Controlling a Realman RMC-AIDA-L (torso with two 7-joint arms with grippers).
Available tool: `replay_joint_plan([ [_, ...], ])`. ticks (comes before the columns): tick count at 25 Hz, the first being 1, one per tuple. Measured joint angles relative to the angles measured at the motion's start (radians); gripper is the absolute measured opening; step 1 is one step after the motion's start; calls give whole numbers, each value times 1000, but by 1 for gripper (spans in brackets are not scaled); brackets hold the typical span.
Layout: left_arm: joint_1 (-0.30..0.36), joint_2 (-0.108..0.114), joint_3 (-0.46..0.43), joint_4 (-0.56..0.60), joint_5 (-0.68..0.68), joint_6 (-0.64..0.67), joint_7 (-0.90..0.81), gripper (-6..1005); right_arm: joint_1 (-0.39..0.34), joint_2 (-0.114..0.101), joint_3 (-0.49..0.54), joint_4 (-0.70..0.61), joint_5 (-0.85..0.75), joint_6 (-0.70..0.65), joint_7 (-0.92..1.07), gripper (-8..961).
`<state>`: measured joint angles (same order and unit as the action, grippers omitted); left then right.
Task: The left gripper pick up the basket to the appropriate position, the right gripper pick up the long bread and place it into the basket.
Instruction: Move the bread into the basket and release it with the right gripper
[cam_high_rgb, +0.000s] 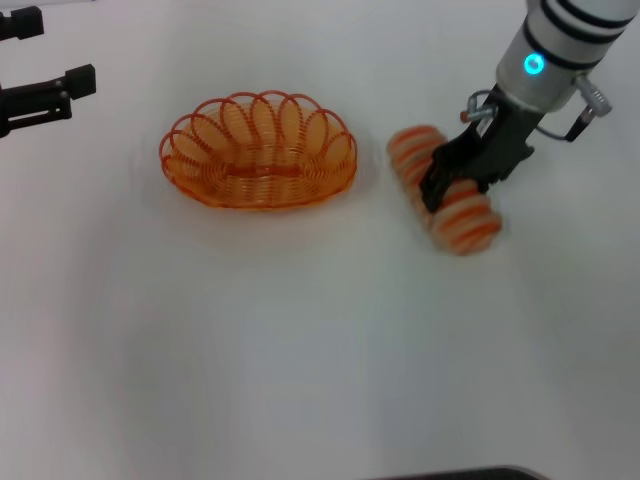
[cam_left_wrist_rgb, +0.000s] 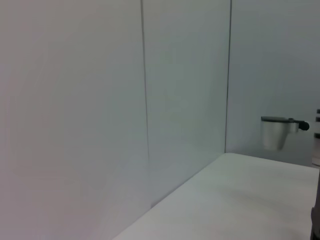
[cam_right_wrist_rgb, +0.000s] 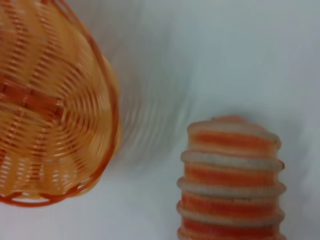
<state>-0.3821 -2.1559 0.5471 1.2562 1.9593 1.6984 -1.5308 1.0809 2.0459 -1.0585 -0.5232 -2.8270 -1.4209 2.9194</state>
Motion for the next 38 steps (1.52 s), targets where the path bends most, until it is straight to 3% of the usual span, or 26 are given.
replay_joint_plan([
  [7, -13, 1, -2, -31, -1, -24, 2, 848, -121, 22, 9, -311, 10, -61, -63, 627],
  [11, -21, 1, -3, -37, -1, -33, -3, 848, -115, -11, 21, -376, 15, -116, -151, 606],
  [13, -25, 0, -3, -39, -1, -35, -6, 848, -80, -42, 24, -405, 15, -134, -225, 596],
  [18, -32, -2, -4, -50, -8, -39, -8, 847, -19, -56, 53, -419, 30, -136, -390, 554],
  [23, -42, 1, -4, -78, -16, -50, -15, 847, 71, -29, 84, -421, 74, -165, -562, 513],
  [29, -47, 1, -4, -90, -16, -63, -17, 847, 139, 37, -17, -413, 83, -265, -678, 437],
  [38, -41, -2, -2, -90, -16, -71, -16, 847, 128, 42, -127, -405, 165, -265, -721, 382],
])
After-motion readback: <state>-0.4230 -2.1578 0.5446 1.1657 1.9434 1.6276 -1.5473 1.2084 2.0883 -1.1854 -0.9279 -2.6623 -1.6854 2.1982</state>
